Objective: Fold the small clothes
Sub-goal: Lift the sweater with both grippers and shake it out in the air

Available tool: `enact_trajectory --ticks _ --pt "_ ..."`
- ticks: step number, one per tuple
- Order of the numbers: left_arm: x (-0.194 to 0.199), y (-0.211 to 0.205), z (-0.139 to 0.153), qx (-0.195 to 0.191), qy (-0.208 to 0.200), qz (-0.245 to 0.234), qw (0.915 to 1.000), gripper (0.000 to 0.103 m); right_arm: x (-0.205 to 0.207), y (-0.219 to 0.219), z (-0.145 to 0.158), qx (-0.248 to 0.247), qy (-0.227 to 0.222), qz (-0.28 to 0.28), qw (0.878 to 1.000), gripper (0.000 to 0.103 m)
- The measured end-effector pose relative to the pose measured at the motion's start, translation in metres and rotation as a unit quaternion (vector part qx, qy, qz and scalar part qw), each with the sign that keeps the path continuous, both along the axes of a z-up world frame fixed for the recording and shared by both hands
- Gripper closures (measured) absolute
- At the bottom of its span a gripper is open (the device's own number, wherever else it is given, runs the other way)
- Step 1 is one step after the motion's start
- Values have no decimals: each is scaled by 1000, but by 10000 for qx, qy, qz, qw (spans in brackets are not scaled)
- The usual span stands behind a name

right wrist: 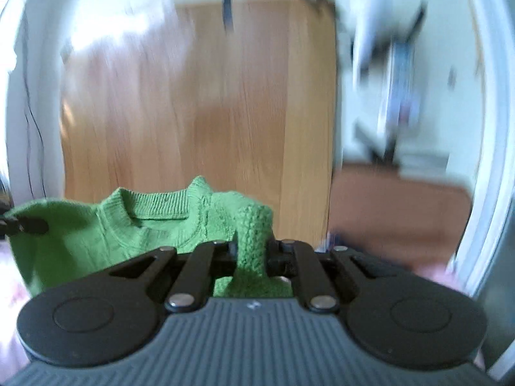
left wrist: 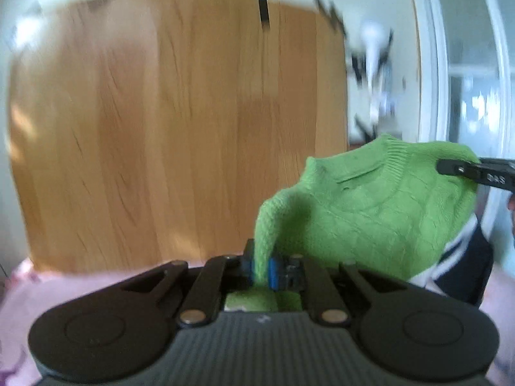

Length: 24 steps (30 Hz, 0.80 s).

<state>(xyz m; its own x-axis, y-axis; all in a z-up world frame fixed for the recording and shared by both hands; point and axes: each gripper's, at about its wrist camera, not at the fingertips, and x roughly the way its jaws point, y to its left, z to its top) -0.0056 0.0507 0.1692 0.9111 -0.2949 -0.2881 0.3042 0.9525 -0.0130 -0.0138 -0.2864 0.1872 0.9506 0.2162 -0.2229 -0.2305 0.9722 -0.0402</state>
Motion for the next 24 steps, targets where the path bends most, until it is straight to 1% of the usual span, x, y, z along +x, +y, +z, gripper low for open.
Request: enact_trajectory --ticks 3,6,8,10,11,13,15,16,19,22,24 --pt "-29 15 39 -365 -606 187 9973 96 -33 8 38 -93 -774 -51 9969 91" --pt "-61 28 80 -697 -1265 363 9889 96 -61 11 77 46 -1434 -70 9896 91" --pt "-86 32 109 -805 -1716 498 9806 96 -78 9 102 165 -1834 -60 9829 91" --pt "-107 30 134 -864 -2055 568 9732 96 -92 11 126 207 -2223 -65 9747 91" --pt "-116 29 148 -854 -2231 612 9691 96 -96 12 135 218 -2371 -70 9712 91" --pt "-129 22 169 -740 -2457 703 9640 96 -104 13 159 262 -2591 -95 9654 91" --pt "-138 19 185 -589 -2577 832 9608 96 -104 13 177 338 -2632 -86 9641 91" --pt "-137 17 192 -538 -2627 889 9593 96 -102 12 184 381 -2619 -71 9643 91" --pt "-138 17 201 -385 -2735 1088 9549 96 -97 9 196 522 -2442 20 9683 91" --pt "-129 22 196 -358 -2593 1212 9575 96 -85 12 192 590 -2235 105 9729 91" --pt "-110 25 186 -316 -2359 1323 9622 96 -68 15 182 591 -2032 142 9773 91"
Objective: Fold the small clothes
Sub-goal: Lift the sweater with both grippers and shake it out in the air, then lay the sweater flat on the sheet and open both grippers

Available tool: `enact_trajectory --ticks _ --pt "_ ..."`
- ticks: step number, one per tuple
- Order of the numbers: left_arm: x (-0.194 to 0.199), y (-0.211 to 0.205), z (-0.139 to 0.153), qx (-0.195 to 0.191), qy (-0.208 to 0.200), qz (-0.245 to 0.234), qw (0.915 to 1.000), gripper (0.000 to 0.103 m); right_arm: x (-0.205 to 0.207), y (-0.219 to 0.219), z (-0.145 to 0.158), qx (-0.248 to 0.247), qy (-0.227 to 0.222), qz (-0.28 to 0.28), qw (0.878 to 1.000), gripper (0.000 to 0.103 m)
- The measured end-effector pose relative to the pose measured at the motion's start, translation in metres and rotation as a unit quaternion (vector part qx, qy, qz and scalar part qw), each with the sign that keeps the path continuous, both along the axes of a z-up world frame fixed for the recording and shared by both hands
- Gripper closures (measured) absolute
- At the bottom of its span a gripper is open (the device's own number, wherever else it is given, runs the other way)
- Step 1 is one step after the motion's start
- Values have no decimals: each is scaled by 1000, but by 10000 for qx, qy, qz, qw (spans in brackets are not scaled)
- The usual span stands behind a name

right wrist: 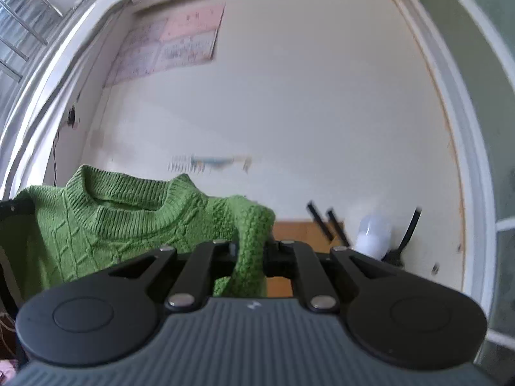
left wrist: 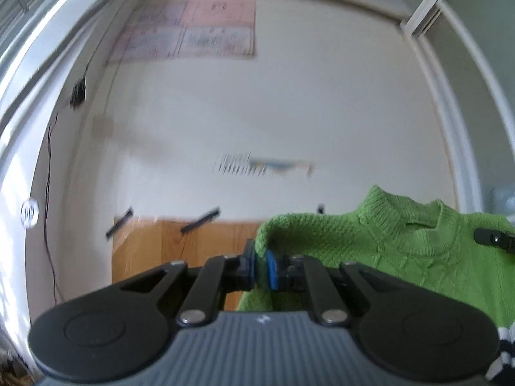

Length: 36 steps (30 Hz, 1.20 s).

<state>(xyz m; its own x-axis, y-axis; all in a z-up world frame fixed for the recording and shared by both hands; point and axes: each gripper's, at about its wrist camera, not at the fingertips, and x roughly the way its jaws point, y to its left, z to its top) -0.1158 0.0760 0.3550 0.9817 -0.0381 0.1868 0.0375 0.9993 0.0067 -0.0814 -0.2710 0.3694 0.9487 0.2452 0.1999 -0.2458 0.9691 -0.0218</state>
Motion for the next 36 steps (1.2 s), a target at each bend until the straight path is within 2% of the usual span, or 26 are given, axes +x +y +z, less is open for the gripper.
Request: enact_trajectory --ticks 3,5,6,7,8,9,10,11,12,14,16,18,20,22,23,26,29,30,31,32,33,35,36 --pt "45 0 -25 65 531 275 9982 95 35 12 -21 -39 498 30 9987 91" --pt "87 -5 -57 232 966 529 9936 92 71 23 -45 -104 909 -18 9958 90" --pt "114 -8 -81 406 1265 693 9887 79 94 31 -60 -167 1185 -11 9928 89" --pt "140 -12 -104 611 1598 891 9812 54 125 42 -82 -333 1599 7 9866 85" --pt "167 -14 -134 854 2073 1107 9682 51 149 55 -101 -557 1916 -64 9799 76" --pt "186 -13 -164 956 2611 1258 9523 62 172 63 -126 -785 2213 -276 9717 69" --pt "197 -6 -191 801 3172 1265 9365 73 190 67 -154 -951 2538 -545 9610 58" --pt "197 4 -213 517 3521 1040 9287 73 205 66 -180 -988 2942 -678 9482 60" --pt "190 13 -230 281 3682 811 9258 69 210 59 -200 -838 3314 -598 9379 61" --pt "166 26 -260 84 3770 680 9237 68 202 37 -231 -300 3777 -237 9251 61" --pt "141 37 -278 -36 3796 595 9232 56 179 17 -254 -30 4005 -125 9162 60" --pt "119 51 -291 -262 3909 464 9189 48 154 5 -268 88 4175 36 9086 59" --pt "105 63 -298 -452 4066 373 9117 37 126 -5 -281 215 4328 190 9010 50" --pt "91 70 -301 -664 4197 216 9050 17 105 -13 -287 424 4417 312 8956 43" --pt "82 71 -302 -790 4208 93 9037 16 96 -19 -289 648 4478 438 8907 37" --pt "68 66 -300 -910 4132 -148 9059 13 79 -15 -299 1266 4607 886 8740 30" --pt "62 54 -296 -952 4034 -302 9095 11 83 4 -298 1371 4548 1177 8721 25" --pt "64 51 -297 -938 4033 -322 9097 11 85 13 -301 1286 4606 1182 8703 26" --pt "65 48 -298 -908 4040 -313 9097 11 87 23 -305 1085 4698 1109 8690 52" --pt "64 46 -298 -871 4049 -291 9097 11 91 33 -307 709 4796 1023 8686 94" --pt "62 45 -299 -847 4052 -285 9099 11 95 39 -308 322 4819 828 8717 95" --pt "56 48 -299 -795 4048 -280 9105 11 94 31 -297 -309 4369 135 8989 95" --pt "52 50 -300 -780 4056 -272 9103 11 94 23 -290 -686 4031 -468 9114 95"
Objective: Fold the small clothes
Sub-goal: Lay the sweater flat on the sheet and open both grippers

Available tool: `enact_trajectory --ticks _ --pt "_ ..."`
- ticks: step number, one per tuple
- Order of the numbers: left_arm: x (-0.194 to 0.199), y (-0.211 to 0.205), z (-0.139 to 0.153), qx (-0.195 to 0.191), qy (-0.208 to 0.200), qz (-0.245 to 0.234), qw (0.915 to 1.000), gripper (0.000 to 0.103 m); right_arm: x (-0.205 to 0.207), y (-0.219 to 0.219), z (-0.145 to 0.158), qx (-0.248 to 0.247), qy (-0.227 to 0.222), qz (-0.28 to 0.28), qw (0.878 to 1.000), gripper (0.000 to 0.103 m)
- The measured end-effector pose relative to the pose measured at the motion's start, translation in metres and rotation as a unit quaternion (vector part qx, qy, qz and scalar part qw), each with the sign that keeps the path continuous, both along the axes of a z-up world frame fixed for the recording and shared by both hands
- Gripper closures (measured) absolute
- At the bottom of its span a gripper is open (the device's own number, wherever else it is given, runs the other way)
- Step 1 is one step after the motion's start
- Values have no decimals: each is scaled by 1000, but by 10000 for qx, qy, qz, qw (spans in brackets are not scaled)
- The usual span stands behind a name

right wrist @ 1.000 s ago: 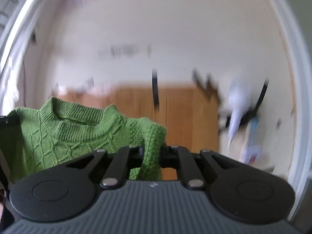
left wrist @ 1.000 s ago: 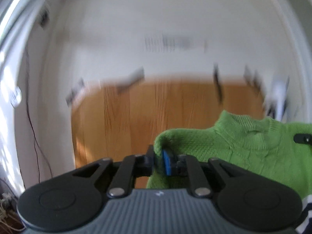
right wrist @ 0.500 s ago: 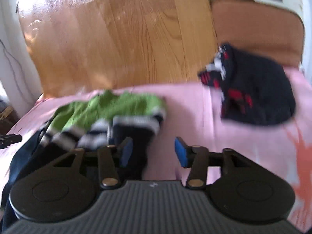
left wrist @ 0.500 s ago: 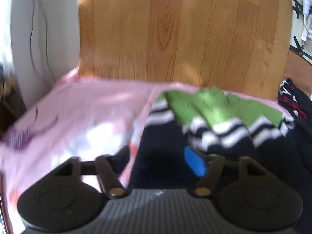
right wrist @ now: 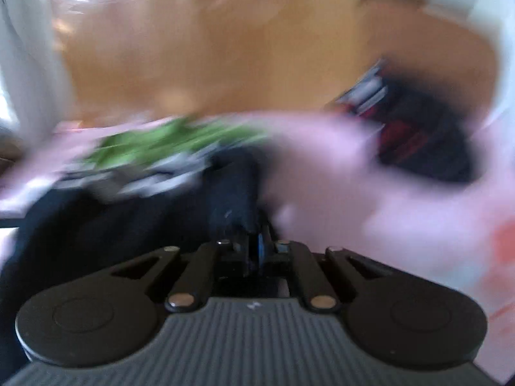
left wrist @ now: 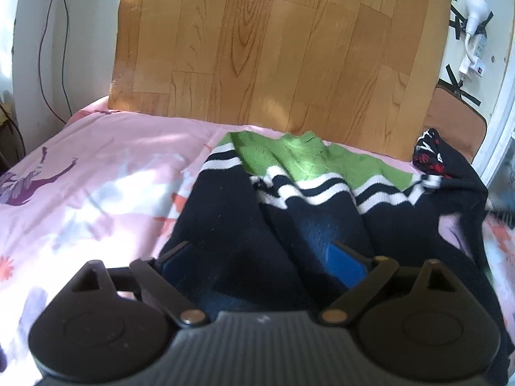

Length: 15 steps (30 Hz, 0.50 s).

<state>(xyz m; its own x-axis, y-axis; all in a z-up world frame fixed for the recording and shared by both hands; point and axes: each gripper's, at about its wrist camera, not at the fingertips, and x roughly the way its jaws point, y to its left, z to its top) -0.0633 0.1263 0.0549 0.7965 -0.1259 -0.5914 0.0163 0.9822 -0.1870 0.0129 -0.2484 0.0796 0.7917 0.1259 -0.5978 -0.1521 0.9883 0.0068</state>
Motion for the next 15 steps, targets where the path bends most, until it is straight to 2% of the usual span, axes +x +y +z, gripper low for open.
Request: enact_trajectory --ticks 1,2,3,4,5,6,8,10,11,13,15 --pt "-2 3 -2 2 25 2 10000 11 3 -12 7 -723 -432 -468 9953 95" --pt "-5 6 -3 -11 78 15 10000 11 9 -26 11 -1296 -705 -909 9849 95" --pt "-8 8 -4 -32 126 26 9999 11 16 -43 12 -1614 -770 -1320 9750 93" --pt "-11 10 -5 -64 165 19 9998 11 20 -57 14 -1645 -687 -1638 9703 84" --pt "-16 12 -5 -111 195 -16 9997 11 19 -73 19 -1405 -561 -1909 9699 64" --pt "-22 14 -5 -170 227 -80 9996 11 12 -81 23 -1117 -566 -1963 9725 58" --pt "-32 16 -5 -269 325 -201 9989 10 -17 -83 29 -527 -684 -1657 9824 54" --pt "-41 16 -5 -353 474 -357 9976 10 -38 -74 26 -64 -332 -1009 9943 54" --pt "-47 15 -6 -411 568 -462 9965 11 -51 -70 22 363 -97 -632 9973 54" --pt "-56 11 -7 -484 693 -714 9939 22 -75 -58 12 989 325 57 9945 56" --pt "-65 4 -7 -434 844 -999 9905 36 -101 -39 3 1035 555 523 9917 56"
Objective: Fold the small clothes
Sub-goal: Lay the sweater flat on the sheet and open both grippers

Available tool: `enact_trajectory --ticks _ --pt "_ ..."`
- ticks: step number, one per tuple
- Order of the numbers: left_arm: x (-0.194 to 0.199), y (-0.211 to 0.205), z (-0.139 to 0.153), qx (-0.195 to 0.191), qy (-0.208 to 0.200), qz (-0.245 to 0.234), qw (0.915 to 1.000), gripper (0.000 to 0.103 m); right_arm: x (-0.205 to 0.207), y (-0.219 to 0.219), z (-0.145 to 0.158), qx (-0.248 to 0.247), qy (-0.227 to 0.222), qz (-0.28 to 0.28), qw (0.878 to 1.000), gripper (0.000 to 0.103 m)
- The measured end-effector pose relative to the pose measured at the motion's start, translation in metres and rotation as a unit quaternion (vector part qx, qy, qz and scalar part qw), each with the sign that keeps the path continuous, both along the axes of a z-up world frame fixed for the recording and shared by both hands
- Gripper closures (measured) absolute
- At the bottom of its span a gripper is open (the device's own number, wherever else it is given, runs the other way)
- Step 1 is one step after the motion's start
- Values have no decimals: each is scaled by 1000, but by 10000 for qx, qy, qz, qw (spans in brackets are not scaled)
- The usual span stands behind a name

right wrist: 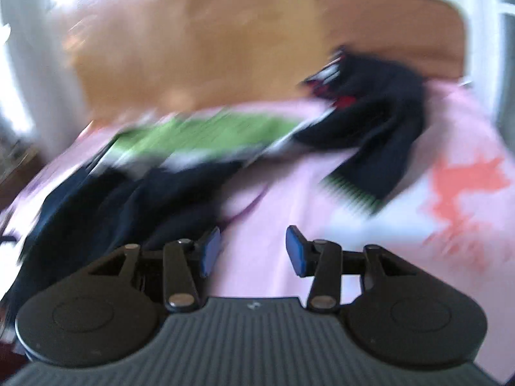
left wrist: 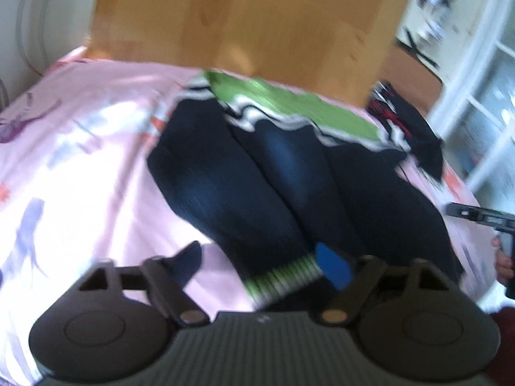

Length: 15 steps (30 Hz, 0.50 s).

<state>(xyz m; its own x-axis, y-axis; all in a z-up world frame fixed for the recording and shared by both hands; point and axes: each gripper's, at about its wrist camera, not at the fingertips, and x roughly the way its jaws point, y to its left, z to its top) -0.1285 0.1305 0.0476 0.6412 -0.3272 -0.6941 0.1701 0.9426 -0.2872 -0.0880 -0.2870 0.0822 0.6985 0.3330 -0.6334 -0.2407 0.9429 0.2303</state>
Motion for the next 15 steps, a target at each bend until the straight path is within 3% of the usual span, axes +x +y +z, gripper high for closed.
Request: enact_trajectory --ticks 1,4,6,7,8,9,11,12,13,15 --pt "-4 -5 -1 89 94 -148 9998 40 -10 8 -4 -3 87 132 9999 56" --pt "-15 -17 -9 257 301 -452 9982 41 -32 21 -16 12 324 259 9991 55" --pt "-23 -23 -13 245 384 -579 9973 39 -47 35 -19 -112 180 269 9994 54" --pt "-27 -27 -13 290 321 -597 9973 38 -53 43 -19 -190 87 348 9992 58" --pt "-31 -32 -14 347 260 -640 9970 39 -56 48 -20 -212 33 434 9988 73" --pt "-33 -36 -15 448 155 -616 9970 44 -60 54 -21 -213 -66 449 9987 78" --pt "-38 -44 -17 759 -100 -505 9958 64 -63 54 -23 -229 -209 311 9990 89" --pt "-39 -46 -16 926 -169 -477 9944 81 -64 54 -22 -244 -222 263 9991 92" --pt "-39 -46 -14 970 -178 -486 9939 89 -61 52 -23 -275 -199 202 9992 93" --pt "-38 -33 -5 854 -218 -386 9954 90 -66 43 -14 -445 -287 11 9986 93"
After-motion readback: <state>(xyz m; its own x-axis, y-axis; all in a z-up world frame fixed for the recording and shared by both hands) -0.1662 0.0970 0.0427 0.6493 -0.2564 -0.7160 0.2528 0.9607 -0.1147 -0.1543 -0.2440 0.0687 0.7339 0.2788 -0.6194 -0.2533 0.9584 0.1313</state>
